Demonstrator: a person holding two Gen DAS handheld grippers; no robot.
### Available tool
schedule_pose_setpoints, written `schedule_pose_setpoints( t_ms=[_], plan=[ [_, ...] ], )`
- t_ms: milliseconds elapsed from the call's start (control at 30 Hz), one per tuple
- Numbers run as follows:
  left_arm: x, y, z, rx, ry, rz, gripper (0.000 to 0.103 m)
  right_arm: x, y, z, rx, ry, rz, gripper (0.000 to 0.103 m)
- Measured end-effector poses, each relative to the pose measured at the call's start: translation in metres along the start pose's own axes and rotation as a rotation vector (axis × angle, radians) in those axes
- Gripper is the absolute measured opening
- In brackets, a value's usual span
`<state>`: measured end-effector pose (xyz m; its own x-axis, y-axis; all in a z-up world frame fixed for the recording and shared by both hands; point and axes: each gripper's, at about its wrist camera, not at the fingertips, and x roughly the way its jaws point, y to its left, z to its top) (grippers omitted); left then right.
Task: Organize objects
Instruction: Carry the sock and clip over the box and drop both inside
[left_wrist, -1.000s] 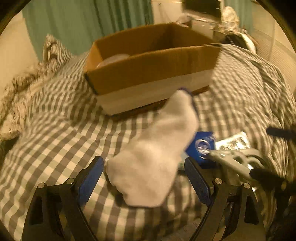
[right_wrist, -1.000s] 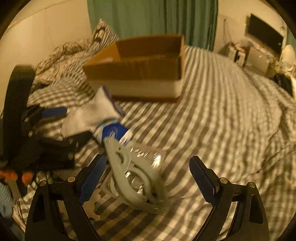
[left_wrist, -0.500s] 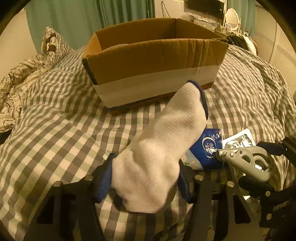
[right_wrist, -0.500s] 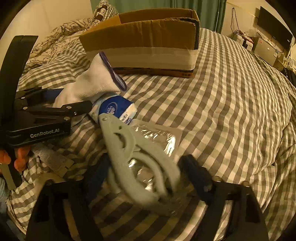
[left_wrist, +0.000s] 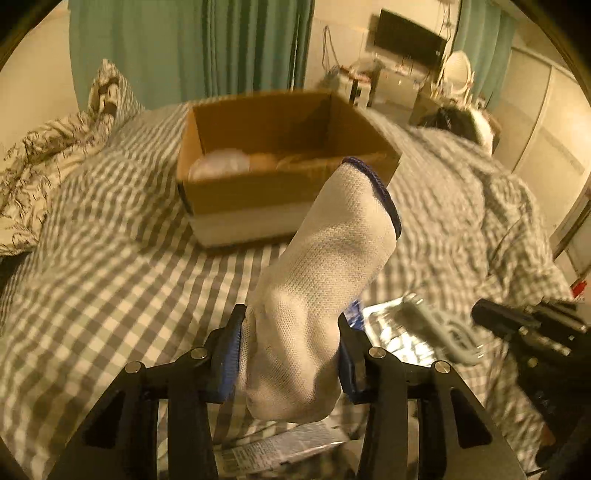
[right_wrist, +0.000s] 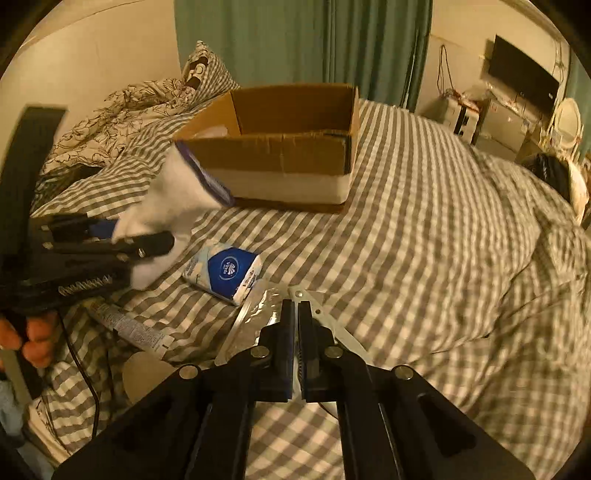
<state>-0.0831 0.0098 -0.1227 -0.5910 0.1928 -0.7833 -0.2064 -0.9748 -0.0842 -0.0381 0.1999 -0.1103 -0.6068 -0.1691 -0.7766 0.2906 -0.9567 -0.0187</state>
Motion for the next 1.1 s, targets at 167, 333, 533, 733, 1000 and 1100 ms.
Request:
schedule_pose_setpoints(
  t_ms=[167, 333, 533, 733, 1000, 1100],
  plan=[
    [-0.018, -0.003, 0.008, -0.004, -0.030, 0.003, 0.044, -0.013, -0.004, -0.005, -0.001, -0.033, 0.018, 0.001],
    [-0.014, -0.001, 0.007, -0.010, -0.017, 0.027, 0.044, 0.004, -0.008, -0.021, -0.029, 0.013, -0.013, 0.062],
    [0.008, 0.000, -0.005, -0.001, 0.033, 0.050, 0.044, 0.048, -0.021, -0.038, 0.017, 0.121, 0.005, 0.066],
    [0.022, 0.003, -0.013, -0.004, 0.074, 0.043, 0.044, 0.068, -0.027, -0.035, 0.039, 0.147, -0.002, 0.062],
    [0.004, 0.003, -0.006, -0.006, 0.031, 0.022, 0.044, 0.035, -0.027, -0.029, 0.044, 0.033, -0.074, 0.017],
    [-0.006, 0.004, 0.001, -0.020, 0.007, 0.013, 0.044, 0.009, -0.030, -0.015, 0.047, -0.030, -0.063, 0.014]
  ],
)
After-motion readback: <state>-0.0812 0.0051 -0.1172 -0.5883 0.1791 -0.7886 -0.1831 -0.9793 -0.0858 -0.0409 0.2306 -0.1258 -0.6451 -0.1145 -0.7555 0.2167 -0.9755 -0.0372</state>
